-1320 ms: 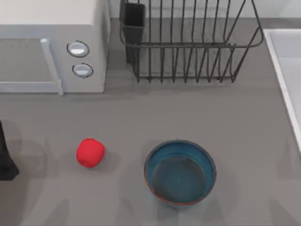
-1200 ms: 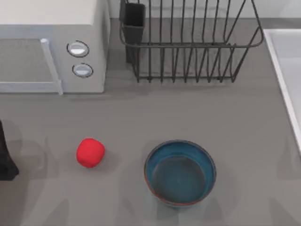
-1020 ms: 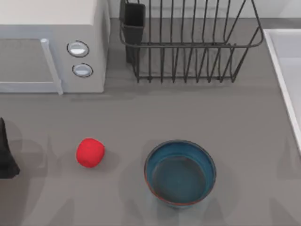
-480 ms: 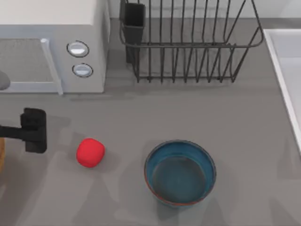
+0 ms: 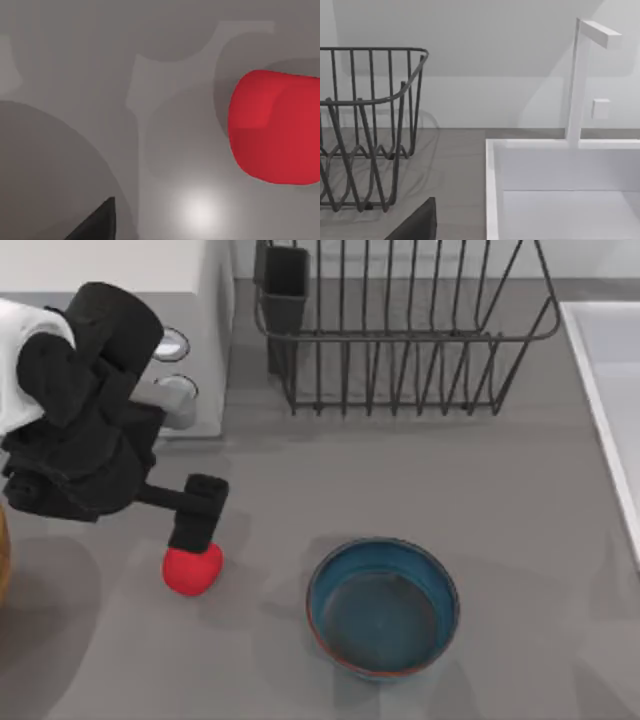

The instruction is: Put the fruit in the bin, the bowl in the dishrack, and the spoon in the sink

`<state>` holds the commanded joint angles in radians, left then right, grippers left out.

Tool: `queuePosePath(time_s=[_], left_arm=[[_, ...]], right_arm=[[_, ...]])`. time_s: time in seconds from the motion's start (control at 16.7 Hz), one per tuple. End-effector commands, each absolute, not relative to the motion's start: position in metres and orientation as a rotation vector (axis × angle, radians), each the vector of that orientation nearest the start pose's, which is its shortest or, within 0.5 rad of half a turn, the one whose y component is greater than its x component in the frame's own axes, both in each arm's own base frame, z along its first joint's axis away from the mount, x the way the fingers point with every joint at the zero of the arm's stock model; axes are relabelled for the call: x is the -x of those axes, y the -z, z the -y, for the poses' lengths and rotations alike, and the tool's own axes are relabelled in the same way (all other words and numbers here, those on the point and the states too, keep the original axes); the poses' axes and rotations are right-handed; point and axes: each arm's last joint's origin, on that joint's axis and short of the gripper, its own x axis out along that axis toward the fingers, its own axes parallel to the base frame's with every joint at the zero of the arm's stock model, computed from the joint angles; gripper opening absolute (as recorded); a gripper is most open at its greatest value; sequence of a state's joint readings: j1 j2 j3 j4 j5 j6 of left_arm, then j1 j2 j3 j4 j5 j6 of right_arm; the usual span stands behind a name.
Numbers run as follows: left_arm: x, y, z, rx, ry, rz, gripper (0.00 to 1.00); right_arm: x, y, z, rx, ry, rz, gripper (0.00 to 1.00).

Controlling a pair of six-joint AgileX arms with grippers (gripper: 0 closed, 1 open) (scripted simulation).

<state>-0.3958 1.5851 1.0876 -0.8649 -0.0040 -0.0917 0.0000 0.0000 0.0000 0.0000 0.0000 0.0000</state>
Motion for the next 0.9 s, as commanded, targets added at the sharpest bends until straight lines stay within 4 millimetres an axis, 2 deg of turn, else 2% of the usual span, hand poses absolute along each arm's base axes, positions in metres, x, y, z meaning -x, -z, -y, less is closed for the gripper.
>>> queuePosePath(time_s=[0.18, 0.36, 0.72, 0.9], left_arm=[[-0.292, -0.186, 0.136, -0.242, 0.276, -1.487, 1.0], [-0.303, -0.177, 0.15, -0.268, 0.282, -1.549, 1.0], [-0.304, -0.175, 0.15, -0.268, 0.28, -1.556, 1.0], [-0.305, -0.155, 0.152, -0.272, 0.283, -1.56, 1.0]], right_arm=[[-0.106, -0.16, 0.001, 0.0, 0.0, 0.0, 1.0], [-0.106, -0.16, 0.001, 0.0, 0.0, 0.0, 1.0], [-0.106, -0.16, 0.001, 0.0, 0.0, 0.0, 1.0], [-0.106, -0.16, 0.001, 0.0, 0.0, 0.0, 1.0]])
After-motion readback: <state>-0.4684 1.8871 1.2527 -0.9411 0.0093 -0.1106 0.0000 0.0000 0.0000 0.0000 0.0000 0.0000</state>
